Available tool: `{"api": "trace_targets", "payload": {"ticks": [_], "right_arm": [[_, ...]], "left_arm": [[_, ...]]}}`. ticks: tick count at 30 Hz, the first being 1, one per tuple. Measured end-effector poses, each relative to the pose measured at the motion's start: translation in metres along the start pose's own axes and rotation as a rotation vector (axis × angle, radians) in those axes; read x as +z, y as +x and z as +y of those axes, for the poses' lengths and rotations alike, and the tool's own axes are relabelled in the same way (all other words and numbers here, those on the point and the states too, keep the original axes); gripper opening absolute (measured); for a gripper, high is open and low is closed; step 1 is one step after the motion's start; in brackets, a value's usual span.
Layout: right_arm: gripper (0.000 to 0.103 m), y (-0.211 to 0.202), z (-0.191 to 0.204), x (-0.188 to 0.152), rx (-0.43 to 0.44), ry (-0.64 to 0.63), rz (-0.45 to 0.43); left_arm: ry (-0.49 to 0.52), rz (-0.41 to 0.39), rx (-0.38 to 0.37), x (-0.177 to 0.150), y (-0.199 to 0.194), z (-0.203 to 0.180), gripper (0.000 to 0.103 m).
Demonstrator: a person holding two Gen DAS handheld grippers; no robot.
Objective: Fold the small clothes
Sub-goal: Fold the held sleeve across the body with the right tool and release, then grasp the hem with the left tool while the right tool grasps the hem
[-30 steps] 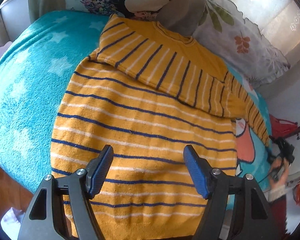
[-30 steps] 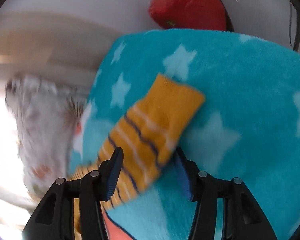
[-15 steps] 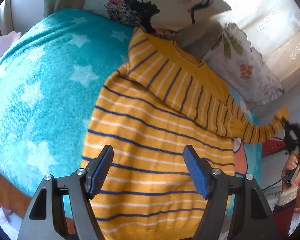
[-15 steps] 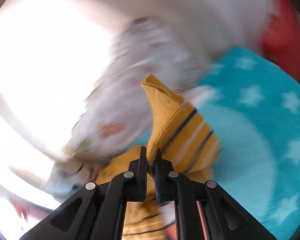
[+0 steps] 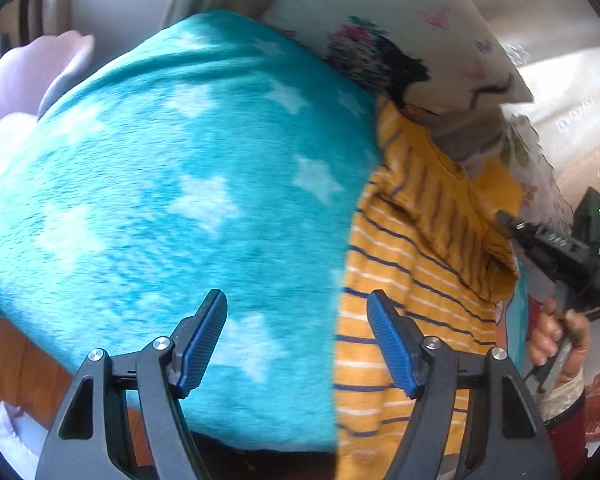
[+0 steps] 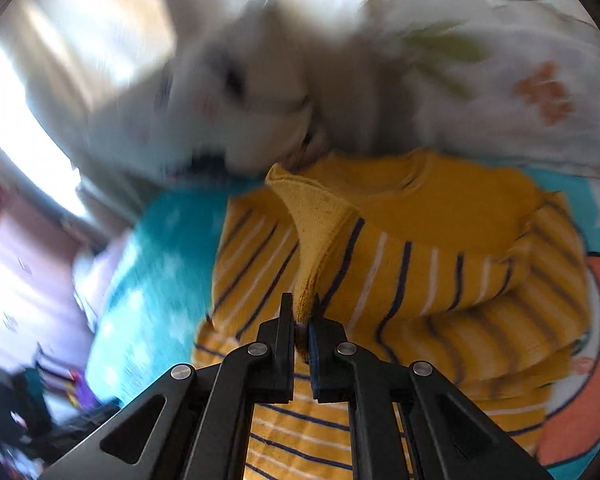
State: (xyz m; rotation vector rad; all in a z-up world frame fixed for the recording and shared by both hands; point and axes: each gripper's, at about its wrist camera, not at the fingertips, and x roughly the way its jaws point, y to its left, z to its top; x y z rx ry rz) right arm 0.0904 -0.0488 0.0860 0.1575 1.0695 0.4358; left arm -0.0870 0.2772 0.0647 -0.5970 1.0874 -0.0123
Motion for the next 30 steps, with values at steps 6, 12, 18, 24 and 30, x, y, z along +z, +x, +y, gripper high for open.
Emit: {"api": "trace_targets", "payload": {"ticks": [6, 12, 18, 24, 30], "right_arm": [[0.006, 0.051, 0.043, -0.023, -0.059, -0.109, 0.097], [0.014, 0.075, 0.063, -0.045, -0.138, -0.198, 0.17], [0.024, 0.044, 0.083, -0.062, -0.037, -0.238, 0.19], [0.024, 0.036, 0.041, -0.035, -0.129, -0.025, 0.11], [0.024, 0.092, 0.049, -0.047, -0.186, 0.0, 0.19]], "left_arm": [[-0.006, 0.016, 0.0, 0.007, 0.0, 0.025, 0.071], [0.021, 0.036, -0.022, 0.015, 0.005, 0.026, 0.071], [0.026, 0.043, -0.039, 0.02, 0.006, 0.031, 0.071], [0.025, 0.064, -0.052, 0.02, 0.012, 0.037, 0.071], [0.067, 0.094, -0.051, 0.014, 0.023, 0.033, 0.071]]}}
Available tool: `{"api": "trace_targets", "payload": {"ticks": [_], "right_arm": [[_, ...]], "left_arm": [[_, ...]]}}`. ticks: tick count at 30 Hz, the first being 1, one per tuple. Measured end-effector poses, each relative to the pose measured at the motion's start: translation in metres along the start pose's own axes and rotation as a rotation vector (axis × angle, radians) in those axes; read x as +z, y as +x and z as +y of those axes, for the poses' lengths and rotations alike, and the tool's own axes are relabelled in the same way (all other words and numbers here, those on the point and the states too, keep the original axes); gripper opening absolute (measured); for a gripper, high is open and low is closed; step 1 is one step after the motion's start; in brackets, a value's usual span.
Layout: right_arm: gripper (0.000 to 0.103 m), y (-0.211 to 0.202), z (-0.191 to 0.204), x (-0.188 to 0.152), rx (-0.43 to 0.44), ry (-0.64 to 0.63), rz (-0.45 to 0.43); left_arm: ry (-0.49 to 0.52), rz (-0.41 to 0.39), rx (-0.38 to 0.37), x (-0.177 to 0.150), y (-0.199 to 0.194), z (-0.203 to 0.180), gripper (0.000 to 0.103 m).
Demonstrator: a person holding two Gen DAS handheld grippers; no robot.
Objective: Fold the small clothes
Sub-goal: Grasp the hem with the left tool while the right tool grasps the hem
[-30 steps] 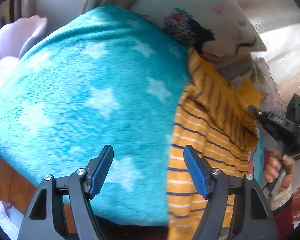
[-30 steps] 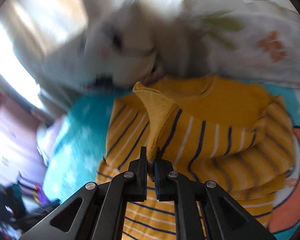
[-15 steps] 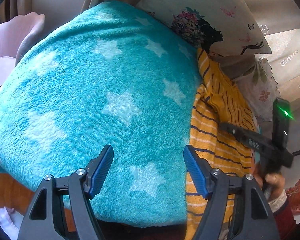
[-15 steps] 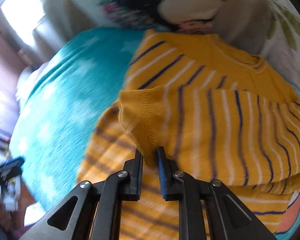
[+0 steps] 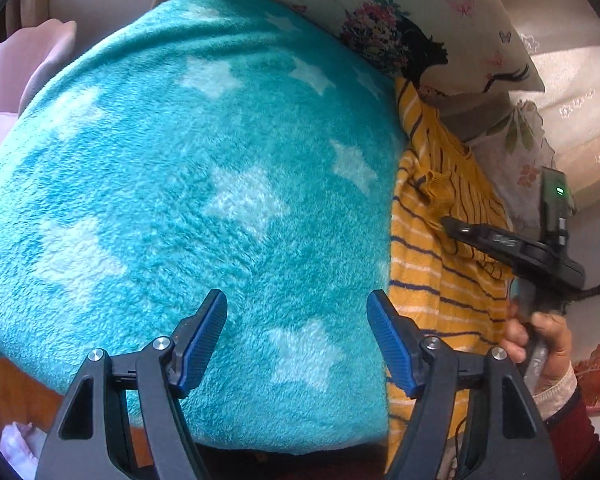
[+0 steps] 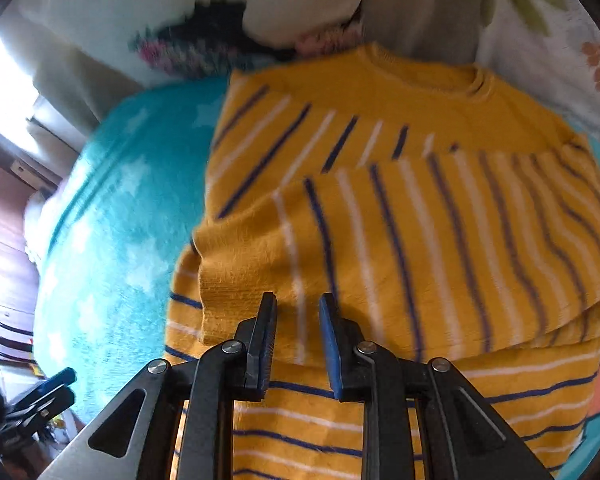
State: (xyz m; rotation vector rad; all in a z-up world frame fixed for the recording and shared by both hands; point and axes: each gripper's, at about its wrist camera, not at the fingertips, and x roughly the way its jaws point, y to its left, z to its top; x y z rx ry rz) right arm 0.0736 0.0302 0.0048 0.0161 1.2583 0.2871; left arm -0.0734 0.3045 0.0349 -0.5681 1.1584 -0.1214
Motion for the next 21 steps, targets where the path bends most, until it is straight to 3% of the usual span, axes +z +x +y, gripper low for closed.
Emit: {"api": "trace_targets", "payload": {"ticks": [2, 5, 9, 12, 15, 17, 21], "right_arm": [[0.025, 0.006, 0.003, -0.003, -0.023, 0.019, -0.027], [0.036, 0.006, -0.005, -0.005, 0.033, 0.083, -0.052], [0.06, -0.001, -0.008, -0.013, 0.11, 0.068, -0.071], [0.053, -0.011, -0.004, -0.006, 0.087, 0.019, -0.042], [0.05, -0.048, -0.029, -0.005, 0.104, 0.049, -0.192], [0.05, -0.058, -0.066, -0.003, 0.061, 0.119, -0.22], [0.05, -0.06, -0.166, -0.019, -0.047, 0.283, -0.192]], "left_arm": [[0.02, 0.003, 0.005, -0.001, 0.003, -0.005, 0.071], [0.059, 0.006, 0.018, -0.004, 0.008, -0.014, 0.071], [0.099, -0.004, 0.041, -0.01, 0.009, -0.031, 0.071], [0.118, -0.029, 0.042, -0.018, 0.001, -0.047, 0.071], [0.122, -0.065, 0.075, -0.031, -0.005, -0.062, 0.071], [0.099, -0.079, 0.096, -0.043, -0.009, -0.071, 0.071], [0.069, -0.087, 0.113, -0.064, -0.008, -0.084, 0.071]]}}
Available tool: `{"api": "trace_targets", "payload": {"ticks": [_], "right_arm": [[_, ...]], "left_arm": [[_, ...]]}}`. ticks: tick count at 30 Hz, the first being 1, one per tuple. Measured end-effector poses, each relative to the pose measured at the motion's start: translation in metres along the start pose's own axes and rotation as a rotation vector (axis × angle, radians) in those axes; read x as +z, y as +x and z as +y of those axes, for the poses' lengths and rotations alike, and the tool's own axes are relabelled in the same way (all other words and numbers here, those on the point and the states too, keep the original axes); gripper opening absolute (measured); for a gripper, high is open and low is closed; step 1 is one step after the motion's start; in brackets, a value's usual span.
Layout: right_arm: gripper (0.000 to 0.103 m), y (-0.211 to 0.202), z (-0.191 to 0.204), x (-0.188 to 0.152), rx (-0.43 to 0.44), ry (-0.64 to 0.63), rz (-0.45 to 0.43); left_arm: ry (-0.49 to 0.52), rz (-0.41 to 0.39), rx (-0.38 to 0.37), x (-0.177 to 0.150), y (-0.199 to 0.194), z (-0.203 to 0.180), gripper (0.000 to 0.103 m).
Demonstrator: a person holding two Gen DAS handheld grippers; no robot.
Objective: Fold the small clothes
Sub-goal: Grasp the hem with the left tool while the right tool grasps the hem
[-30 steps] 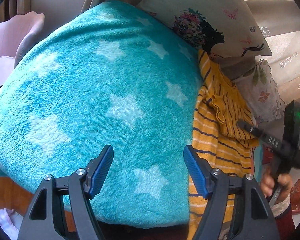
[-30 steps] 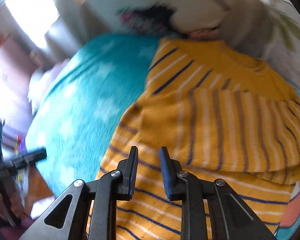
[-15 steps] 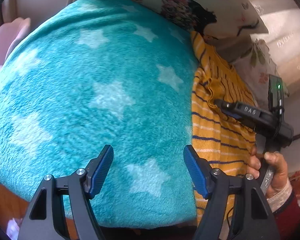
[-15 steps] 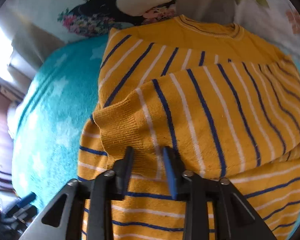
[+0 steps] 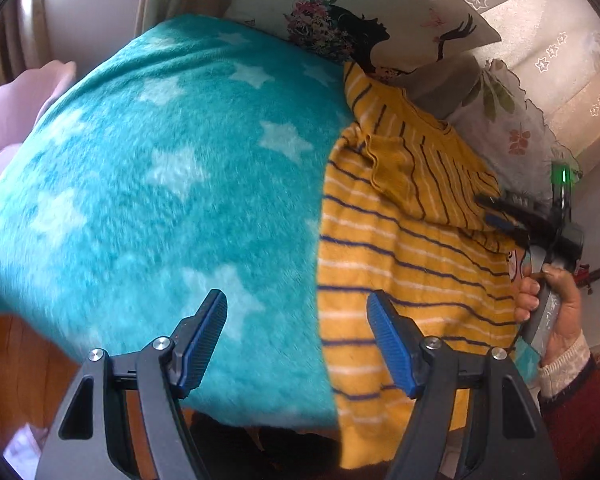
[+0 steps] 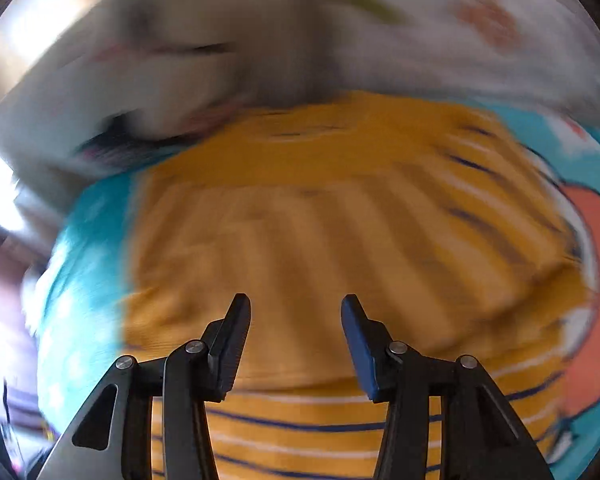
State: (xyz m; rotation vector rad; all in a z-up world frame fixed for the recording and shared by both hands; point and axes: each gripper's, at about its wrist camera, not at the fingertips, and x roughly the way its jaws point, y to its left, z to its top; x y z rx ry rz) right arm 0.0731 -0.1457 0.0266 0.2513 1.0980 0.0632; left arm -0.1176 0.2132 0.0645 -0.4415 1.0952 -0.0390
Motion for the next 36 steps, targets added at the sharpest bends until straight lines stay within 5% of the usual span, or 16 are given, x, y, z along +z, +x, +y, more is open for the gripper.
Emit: {"api": "trace_targets", "payload": {"ticks": [7, 10, 19, 26, 31, 36], "right_arm": [[0.055, -0.04, -0.147, -0.023, -0.109, 0.194, -0.016], [0.055, -0.062, -0.179, -0.046, -0.042, 0.212, 0.008], [0.055, -0.073, -0.18, -0.14, 0.322, 0.174, 0.192], [0.055, -0.062, -0.166, -0.17, 0.524, 0.198, 0.249], [0.055, -0.051, -0.15, -0.19, 0.685, 0.222, 0.311], [0.055, -0.048, -0.132, -0.201, 0.722, 0.193, 0.339]], "left_arm": [[-0.106, -0.009, -0.021, -0.025, 0.004, -0.008, 0.071], [-0.129, 0.001, -0.051, -0.032, 0.012, -0.01, 0.071], [-0.189, 0.087, -0.25, -0.045, 0.054, -0.024, 0.071], [-0.219, 0.1, -0.354, -0.066, 0.054, -0.033, 0.073], [-0.204, 0.117, -0.384, -0.09, 0.047, -0.042, 0.073], [-0.171, 0.142, -0.336, -0.098, 0.048, -0.051, 0.073]]}}
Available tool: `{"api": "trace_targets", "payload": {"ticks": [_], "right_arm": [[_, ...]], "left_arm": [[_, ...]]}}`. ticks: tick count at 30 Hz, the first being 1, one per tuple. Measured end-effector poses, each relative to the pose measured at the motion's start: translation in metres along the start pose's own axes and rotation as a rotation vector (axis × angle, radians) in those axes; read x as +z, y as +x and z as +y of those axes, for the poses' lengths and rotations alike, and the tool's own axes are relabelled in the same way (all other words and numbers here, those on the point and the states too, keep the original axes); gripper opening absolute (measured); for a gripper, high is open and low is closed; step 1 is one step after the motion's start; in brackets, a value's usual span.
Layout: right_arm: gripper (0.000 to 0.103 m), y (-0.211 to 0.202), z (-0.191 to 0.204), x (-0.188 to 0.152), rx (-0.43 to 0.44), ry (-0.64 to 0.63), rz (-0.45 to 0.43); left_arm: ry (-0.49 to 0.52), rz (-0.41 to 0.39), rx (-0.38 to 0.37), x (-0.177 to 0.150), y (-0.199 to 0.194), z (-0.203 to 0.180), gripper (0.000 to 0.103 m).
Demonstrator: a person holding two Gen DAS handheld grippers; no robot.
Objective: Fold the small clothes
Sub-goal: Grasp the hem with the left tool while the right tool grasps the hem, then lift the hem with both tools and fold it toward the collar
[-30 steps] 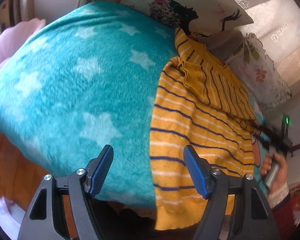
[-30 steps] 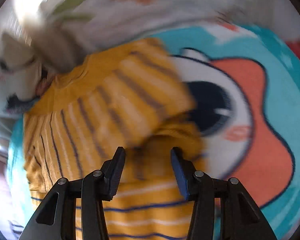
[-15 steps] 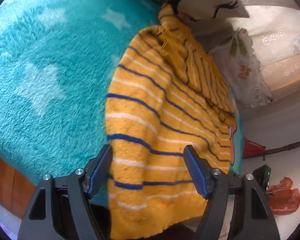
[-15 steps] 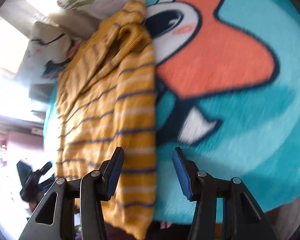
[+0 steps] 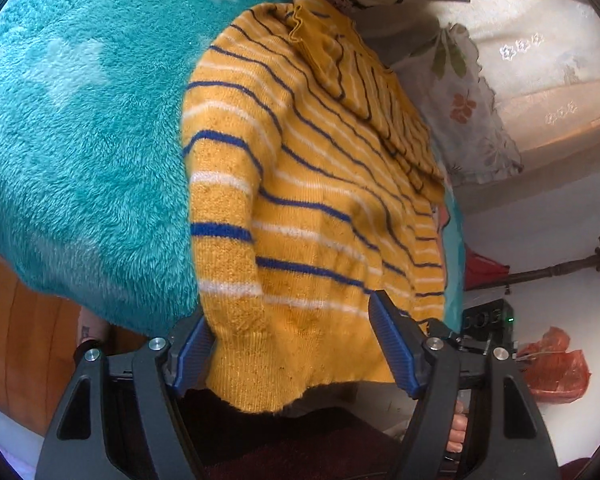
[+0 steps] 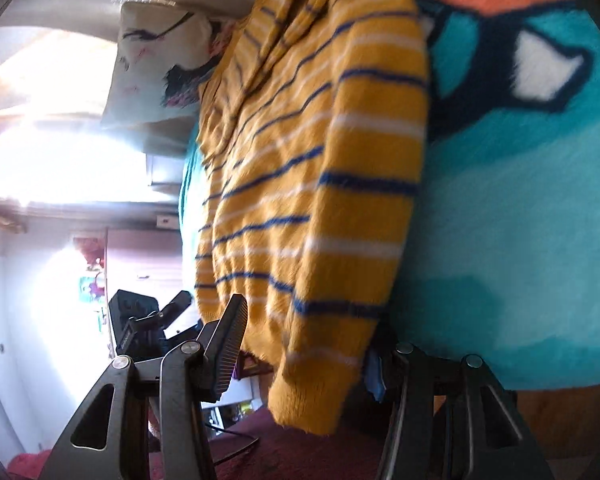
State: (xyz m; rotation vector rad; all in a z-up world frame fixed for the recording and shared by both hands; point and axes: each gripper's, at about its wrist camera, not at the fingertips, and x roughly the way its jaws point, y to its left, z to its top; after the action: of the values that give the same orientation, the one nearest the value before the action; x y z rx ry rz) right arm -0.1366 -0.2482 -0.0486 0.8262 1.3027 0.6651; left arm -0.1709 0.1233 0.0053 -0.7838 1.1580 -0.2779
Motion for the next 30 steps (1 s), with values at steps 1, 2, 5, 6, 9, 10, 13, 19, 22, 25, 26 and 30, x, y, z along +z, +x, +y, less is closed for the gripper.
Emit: {"api": "trace_targets", "payload": {"ticks": [1, 2, 5, 6, 9, 10, 13, 19, 22, 25, 26, 30], "right_arm": [[0.055, 0.001, 0.003, -0.001, -0.017, -0.014, 0.001], [0.055, 0.002, 0.007, -0.001, -0.041, -0.03, 0.003], [0.014, 0.006, 0.014, 0.0, -0.191, -0.069, 0.003], [0.014, 0.006, 0.014, -0.001, -0.196, -0.066, 0.003], [0.012, 0.002, 0.016, -0.005, -0.216, -0.088, 0.02], [0.011, 0.0, 0.018, -0.008, -0.223, -0.113, 0.041], [0.01, -0.006, 0.028, -0.017, -0.208, -0.164, 0.102], [0.01, -0.03, 0.038, -0.049, -0.184, -0.201, 0.222], [0.01, -0.027, 0.027, -0.052, -0.183, -0.155, 0.22], [0.01, -0.024, 0.026, -0.038, -0.167, -0.132, 0.181], [0.01, -0.025, 0.031, -0.032, -0.163, -0.146, 0.167], [0.01, -0.038, 0.06, 0.0, -0.113, -0.209, 0.089]], "left_arm": [[0.007, 0.008, 0.036, 0.001, 0.001, -0.004, 0.071], [0.009, 0.012, 0.071, 0.002, 0.002, -0.006, 0.061], [0.013, 0.018, 0.197, 0.006, 0.001, -0.008, 0.009], [-0.008, 0.016, 0.196, 0.007, -0.001, -0.004, 0.009], [-0.039, -0.006, 0.178, 0.004, -0.011, 0.001, 0.008], [-0.025, -0.014, 0.189, 0.001, -0.016, -0.002, 0.008], [-0.002, -0.023, 0.187, -0.01, -0.032, -0.01, 0.008], [-0.004, 0.02, 0.189, -0.042, -0.056, -0.019, 0.008], [-0.075, 0.034, 0.199, -0.046, -0.052, -0.004, 0.008], [-0.083, 0.001, 0.201, -0.037, -0.056, -0.007, 0.008], [-0.064, -0.018, 0.203, -0.033, -0.058, -0.014, 0.008], [0.041, -0.107, 0.208, -0.002, -0.069, -0.048, 0.008]]}}
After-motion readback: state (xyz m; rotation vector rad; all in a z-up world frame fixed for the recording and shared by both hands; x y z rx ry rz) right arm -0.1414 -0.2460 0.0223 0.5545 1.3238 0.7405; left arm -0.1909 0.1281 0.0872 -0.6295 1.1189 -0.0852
